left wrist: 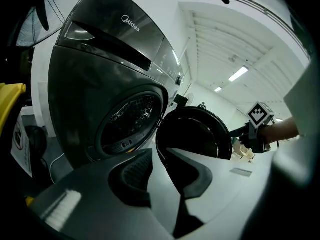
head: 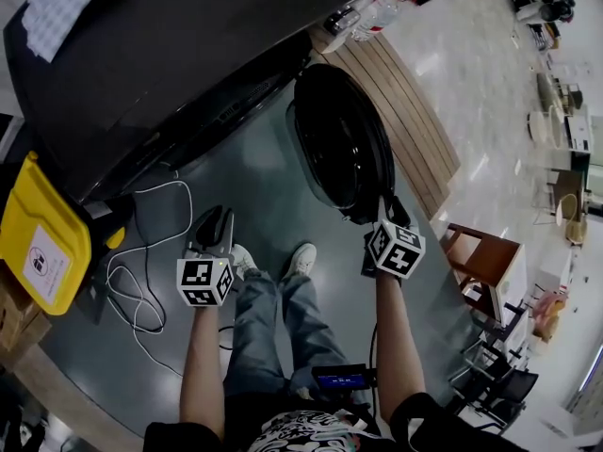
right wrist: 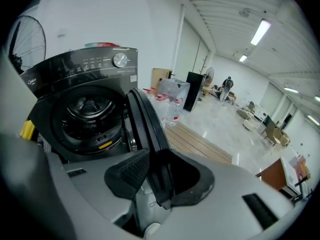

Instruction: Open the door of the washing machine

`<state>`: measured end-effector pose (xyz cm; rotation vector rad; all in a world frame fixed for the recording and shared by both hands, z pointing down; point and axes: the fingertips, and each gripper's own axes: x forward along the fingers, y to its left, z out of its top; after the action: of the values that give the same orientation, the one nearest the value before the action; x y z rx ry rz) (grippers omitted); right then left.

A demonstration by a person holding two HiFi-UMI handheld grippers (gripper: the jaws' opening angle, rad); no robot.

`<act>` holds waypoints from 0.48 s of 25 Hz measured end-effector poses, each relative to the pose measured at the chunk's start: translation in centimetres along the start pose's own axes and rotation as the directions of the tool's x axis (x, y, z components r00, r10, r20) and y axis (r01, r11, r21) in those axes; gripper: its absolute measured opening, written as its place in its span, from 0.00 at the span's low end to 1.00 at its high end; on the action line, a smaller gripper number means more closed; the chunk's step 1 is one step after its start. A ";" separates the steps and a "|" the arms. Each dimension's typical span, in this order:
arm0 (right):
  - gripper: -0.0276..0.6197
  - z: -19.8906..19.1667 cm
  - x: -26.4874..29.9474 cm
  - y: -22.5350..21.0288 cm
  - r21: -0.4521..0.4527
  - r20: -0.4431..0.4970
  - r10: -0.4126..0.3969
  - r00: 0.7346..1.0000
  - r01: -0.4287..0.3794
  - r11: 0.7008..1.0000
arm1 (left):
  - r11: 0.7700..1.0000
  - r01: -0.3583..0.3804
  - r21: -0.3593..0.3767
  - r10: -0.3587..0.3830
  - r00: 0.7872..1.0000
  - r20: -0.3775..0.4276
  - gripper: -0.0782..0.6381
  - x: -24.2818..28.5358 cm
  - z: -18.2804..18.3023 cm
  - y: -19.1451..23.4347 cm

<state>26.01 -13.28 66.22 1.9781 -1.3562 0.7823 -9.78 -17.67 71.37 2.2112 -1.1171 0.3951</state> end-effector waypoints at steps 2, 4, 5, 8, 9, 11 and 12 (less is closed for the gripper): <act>0.22 0.2 0.4 -1.0 0.016 0.007 -0.029 1.000 0.028 0.999 | 1.000 0.000 0.012 0.000 1.000 0.013 0.22 -0.1 0.7 0.2; 0.21 0.6 1.0 -2.0 0.026 0.003 -0.045 0.999 0.045 0.999 | 1.000 -0.001 0.026 0.001 1.000 0.023 0.22 -0.2 1.4 0.1; 0.20 0.8 1.4 -2.6 0.029 -0.006 -0.051 0.999 0.052 0.998 | 0.999 -0.003 0.033 0.002 1.000 0.028 0.22 -0.2 1.9 -0.2; 0.06 0.9 0.9 -4.0 0.060 -0.031 -0.069 0.997 0.070 0.996 | 0.998 -0.009 0.061 0.006 0.999 0.039 0.22 -1.2 3.6 -1.3; 0.05 0.9 0.2 -3.9 0.077 -0.022 -0.049 0.999 0.051 0.996 | 0.997 -0.012 0.072 0.009 0.999 0.044 0.22 -1.8 4.2 -1.7; 0.05 0.8 -2.2 -2.6 0.107 0.025 0.064 0.998 -0.066 0.992 | 0.995 -0.024 0.097 0.019 0.998 0.058 0.20 -3.6 5.6 -3.0; 0.05 0.7 -3.8 -1.7 0.119 0.055 0.135 0.989 -0.140 0.983 | 0.993 -0.034 0.110 0.026 0.997 0.069 0.20 -4.5 6.3 -4.0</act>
<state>26.60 -11.12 62.65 2.0236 -1.5177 0.9080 -9.38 -17.22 62.66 2.3218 -1.1913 0.4073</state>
